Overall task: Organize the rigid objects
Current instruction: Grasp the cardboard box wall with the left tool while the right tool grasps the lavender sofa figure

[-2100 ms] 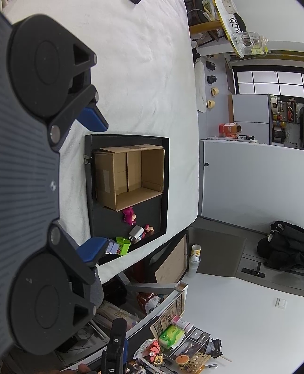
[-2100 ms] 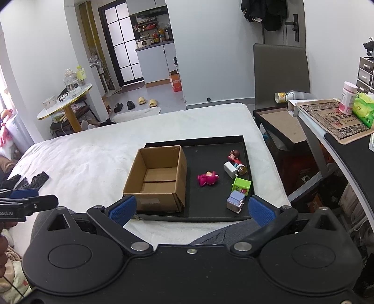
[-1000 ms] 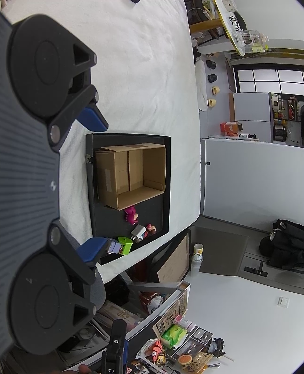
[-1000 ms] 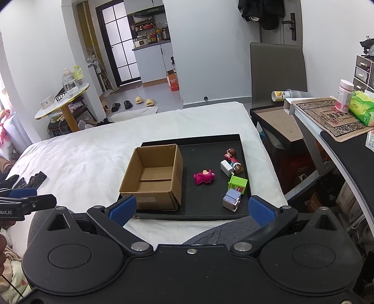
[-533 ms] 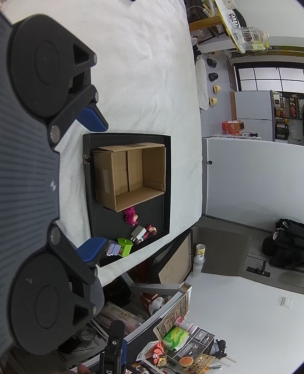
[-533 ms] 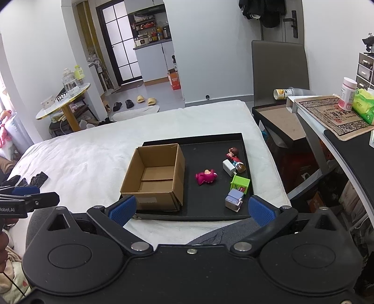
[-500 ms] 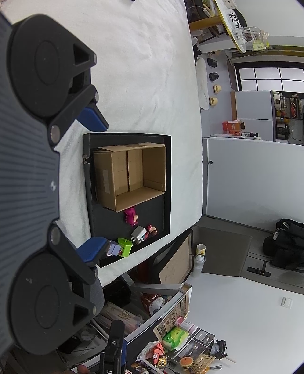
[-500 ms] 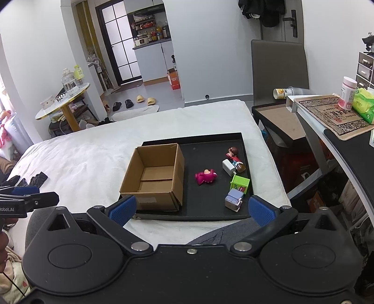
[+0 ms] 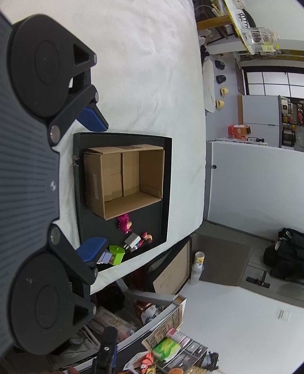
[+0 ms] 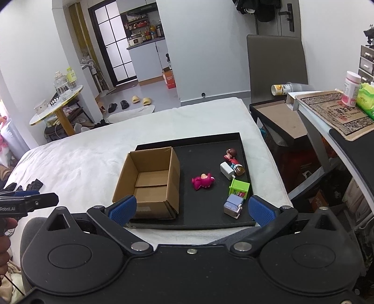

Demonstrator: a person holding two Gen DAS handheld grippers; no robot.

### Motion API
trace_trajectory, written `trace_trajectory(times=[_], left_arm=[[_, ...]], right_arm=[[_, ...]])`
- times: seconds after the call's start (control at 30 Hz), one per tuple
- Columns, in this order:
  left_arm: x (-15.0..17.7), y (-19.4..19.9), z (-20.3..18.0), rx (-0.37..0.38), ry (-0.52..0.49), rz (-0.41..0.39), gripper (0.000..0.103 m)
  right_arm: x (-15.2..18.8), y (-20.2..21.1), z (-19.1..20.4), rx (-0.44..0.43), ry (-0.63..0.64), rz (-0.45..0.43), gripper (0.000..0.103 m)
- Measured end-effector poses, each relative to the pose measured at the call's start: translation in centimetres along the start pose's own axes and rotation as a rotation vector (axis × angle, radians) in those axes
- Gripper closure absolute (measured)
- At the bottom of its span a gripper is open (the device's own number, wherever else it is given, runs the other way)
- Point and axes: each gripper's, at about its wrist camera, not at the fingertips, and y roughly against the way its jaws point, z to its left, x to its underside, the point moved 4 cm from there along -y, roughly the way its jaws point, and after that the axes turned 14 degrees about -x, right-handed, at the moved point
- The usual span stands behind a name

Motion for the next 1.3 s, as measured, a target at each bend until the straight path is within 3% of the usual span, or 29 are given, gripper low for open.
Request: trace_trajectory(times=[0.93,1.03,1.17,1.3], left_arm=[[-1.5,-14.7,0.6,-0.088,0.184,0.185,0.011],[-1.5,-16.5,0.7,-0.106,0.195,0.208,0.019],[-1.3,-19.0,1.2,-0.123,0.234,0.252,0.041],[-0.7,-21.1,1.7,-0.138,0.261,0.295,0.045]], right_arm=[[-1.0,-7.7,-7.9,0.062,-0.229,0.049,0.001],[-1.2,-8.8,-8.7,0.028,-0.286,0.071,0.003],[-1.1,-10.1,-9.7,0.031,-0.337,0.093,0.008],[-0.9,-11.8,-11.0,0.054,-0.394,0.119,0.009]])
